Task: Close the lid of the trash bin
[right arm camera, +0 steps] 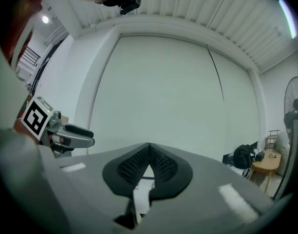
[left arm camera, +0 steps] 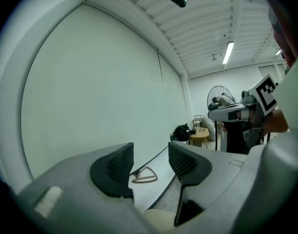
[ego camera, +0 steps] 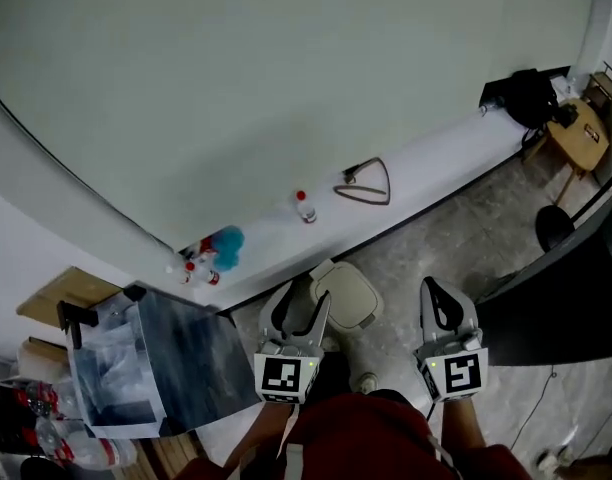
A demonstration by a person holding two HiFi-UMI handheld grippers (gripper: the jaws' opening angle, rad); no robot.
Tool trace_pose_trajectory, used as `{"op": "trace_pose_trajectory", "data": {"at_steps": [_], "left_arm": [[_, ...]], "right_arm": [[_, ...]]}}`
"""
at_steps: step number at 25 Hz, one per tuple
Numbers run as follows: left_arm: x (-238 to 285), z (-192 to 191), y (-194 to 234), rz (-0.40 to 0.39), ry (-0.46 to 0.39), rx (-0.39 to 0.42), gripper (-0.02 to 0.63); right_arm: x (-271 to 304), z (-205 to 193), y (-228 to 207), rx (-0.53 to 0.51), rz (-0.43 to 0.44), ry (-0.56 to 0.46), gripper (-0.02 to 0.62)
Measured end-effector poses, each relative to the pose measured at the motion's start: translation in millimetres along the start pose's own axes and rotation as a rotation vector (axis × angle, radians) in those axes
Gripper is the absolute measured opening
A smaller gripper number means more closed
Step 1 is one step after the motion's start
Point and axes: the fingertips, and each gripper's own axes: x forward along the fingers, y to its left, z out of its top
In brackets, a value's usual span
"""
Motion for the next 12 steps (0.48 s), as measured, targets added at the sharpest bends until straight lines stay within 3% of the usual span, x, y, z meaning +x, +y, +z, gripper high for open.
{"op": "trace_pose_trajectory", "data": {"at_steps": [7, 12], "left_arm": [[-27, 67, 22, 0.074, -0.161, -0.001, 0.222], [-38, 74, 37, 0.121, -0.191, -0.001, 0.199]], "right_arm": [[-4, 59, 4, -0.052, -0.006, -0.15, -0.002], [-5, 79, 11, -0.058, 0.001, -0.19, -0.001]]}}
